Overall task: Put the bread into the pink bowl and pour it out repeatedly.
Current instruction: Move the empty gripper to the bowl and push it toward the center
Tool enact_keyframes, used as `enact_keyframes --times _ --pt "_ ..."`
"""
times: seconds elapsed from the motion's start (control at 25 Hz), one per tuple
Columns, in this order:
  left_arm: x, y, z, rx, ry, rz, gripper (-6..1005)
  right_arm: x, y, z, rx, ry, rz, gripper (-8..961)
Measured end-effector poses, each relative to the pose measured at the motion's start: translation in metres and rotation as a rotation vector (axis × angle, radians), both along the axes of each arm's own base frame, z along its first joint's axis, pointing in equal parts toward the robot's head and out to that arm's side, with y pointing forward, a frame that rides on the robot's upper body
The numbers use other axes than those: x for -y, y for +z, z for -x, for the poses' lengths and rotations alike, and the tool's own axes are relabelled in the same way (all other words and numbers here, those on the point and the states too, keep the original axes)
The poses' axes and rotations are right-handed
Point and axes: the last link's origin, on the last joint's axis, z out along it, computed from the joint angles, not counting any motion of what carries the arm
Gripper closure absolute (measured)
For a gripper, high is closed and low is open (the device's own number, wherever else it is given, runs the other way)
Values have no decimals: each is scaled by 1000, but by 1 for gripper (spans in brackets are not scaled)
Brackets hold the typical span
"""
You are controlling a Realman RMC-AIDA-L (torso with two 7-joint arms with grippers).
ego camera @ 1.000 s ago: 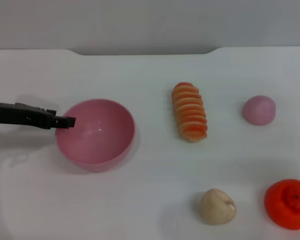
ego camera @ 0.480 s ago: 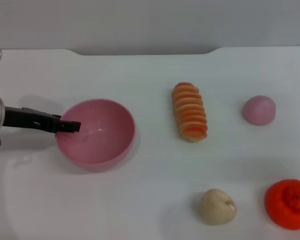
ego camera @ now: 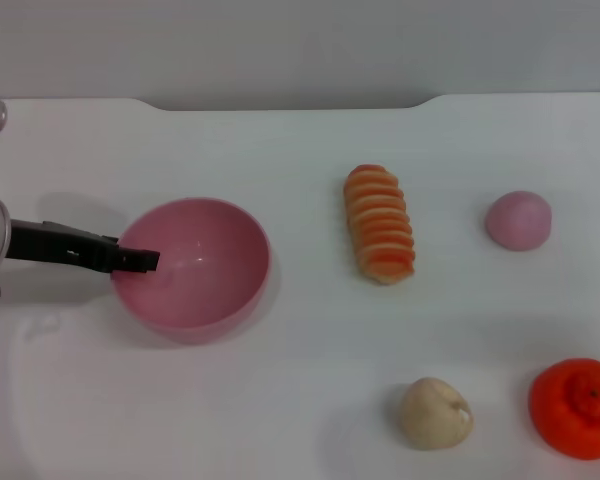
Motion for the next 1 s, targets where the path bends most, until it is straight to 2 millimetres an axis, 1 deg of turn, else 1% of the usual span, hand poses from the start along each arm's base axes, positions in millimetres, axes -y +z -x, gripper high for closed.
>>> enact_keyframes --times 0.16,0.56,0.68,0.88,1.0 --pt "0 -4 0 -28 3 12 319 0 0 0 -1 1 0 405" --pt "-6 -2 -4 -36 -4 -6 472 0 -1 0 -1 -3 2 406" --pt "-7 -2 -6 -36 -10 -6 683 1 -1 -1 -1 -5 2 406" --pt "-9 -2 -8 -37 -16 -3 873 1 -1 -2 -1 -7 3 406" --pt "-9 -2 -9 -36 -19 -1 924 1 -1 -2 -1 -7 3 406"
